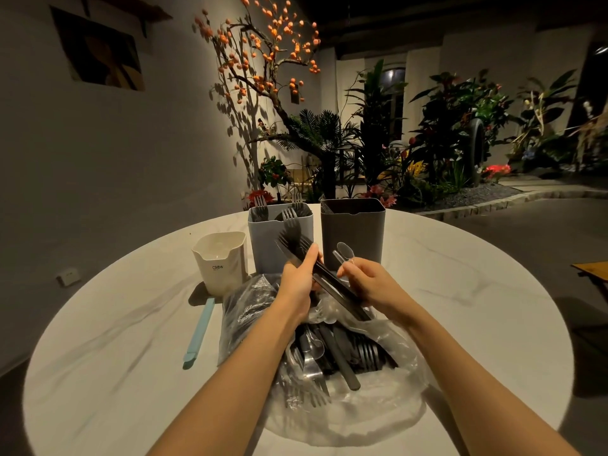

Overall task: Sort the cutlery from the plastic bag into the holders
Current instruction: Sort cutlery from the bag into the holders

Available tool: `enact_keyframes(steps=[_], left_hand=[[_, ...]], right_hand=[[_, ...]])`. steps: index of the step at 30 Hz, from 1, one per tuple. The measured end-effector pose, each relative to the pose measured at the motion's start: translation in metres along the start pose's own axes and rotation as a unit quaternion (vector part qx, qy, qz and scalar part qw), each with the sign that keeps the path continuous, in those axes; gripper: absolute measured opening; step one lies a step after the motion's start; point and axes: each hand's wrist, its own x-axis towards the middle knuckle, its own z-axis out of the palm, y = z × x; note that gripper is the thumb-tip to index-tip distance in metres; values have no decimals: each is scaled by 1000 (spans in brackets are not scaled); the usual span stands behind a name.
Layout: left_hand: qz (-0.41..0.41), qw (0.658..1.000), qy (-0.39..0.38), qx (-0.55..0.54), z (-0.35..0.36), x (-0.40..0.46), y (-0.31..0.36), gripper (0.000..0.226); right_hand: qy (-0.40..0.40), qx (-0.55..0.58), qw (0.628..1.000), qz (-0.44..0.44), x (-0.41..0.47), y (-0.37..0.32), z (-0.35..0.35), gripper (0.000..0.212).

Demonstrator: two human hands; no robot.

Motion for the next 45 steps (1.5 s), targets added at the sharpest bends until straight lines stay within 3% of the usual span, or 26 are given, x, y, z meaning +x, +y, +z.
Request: enact_keyframes(steps=[9,12,15,23,33,40,45], left_hand=[[-20,998,-60,-24,-2,-4,1,22],[-22,993,-98,-56,-1,-6,2,10],[-12,989,-116,-86,0,-6,2,21],[-16,995,-43,-92,2,0,-4,20],[-15,995,-31,-89,2,0,-5,29],[-13,993,-60,-101,2,-1,-4,22],[-21,996,-31,-84,3,-1,-4,22]], right_hand=[[-44,-8,999,11,3,5,6,24],[-15,-9,1000,4,4,6,4,28],[12,-5,1000,-6,4,5,6,27],[3,13,1000,25,3,3,8,22],[15,37,998,41,2,0,8,26],[-9,108,992,65,1,0,7,25],[-1,107,992,66,1,0,5,27]])
